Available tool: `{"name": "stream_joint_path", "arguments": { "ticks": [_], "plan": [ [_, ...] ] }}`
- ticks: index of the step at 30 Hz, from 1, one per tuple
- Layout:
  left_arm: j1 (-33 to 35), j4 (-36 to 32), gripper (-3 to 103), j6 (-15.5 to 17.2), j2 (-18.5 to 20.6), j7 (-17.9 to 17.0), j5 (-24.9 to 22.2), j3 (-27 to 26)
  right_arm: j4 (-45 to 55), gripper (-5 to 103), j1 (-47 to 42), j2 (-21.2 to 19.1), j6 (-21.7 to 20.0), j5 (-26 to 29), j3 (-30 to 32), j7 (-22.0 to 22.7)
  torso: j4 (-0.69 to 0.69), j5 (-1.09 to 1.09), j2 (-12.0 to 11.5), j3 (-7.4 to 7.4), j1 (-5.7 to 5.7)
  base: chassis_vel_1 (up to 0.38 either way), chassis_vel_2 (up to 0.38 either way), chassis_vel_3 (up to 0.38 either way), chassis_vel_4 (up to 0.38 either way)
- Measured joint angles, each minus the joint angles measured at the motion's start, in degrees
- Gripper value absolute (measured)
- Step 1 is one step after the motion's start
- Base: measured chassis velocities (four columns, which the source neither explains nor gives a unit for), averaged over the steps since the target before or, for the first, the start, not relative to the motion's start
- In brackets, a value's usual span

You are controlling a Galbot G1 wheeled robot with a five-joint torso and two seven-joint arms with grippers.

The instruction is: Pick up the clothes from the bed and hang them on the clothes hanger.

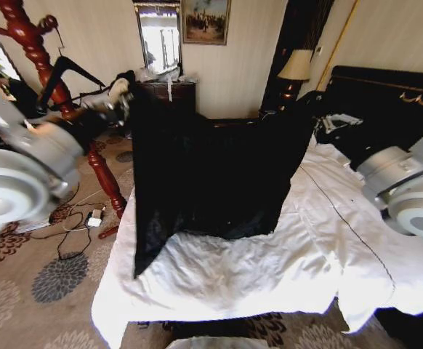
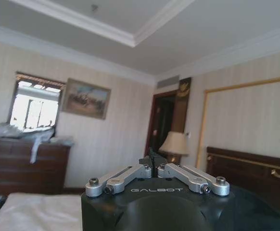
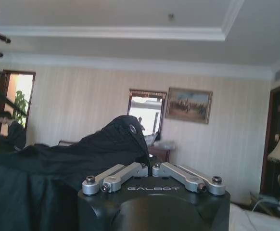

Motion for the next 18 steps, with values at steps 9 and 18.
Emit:
{"name": "stream_joint_path", "arguments": {
  "ticks": [9,18],
  "plan": [
    [4.8,3.6,1,-0.2,-3.4,2.0,6.2,0.8,-2.0,0,-1.5,-1.0,-0.4,-1.8,-2.2,-1.6,0.01,0.00,0.0,0.00,0.01,0.000,0.000,0.000,0.000],
    [9.8,1.6,27,0.3,-3.1,2.5,8.0,-1.7,-3.8,0,-3.0,-1.2,-0.2,-5.5,-2.4,-3.0,0.02,0.00,0.0,0.00,0.00,0.000,0.000,0.000,0.000]
  ]
}}
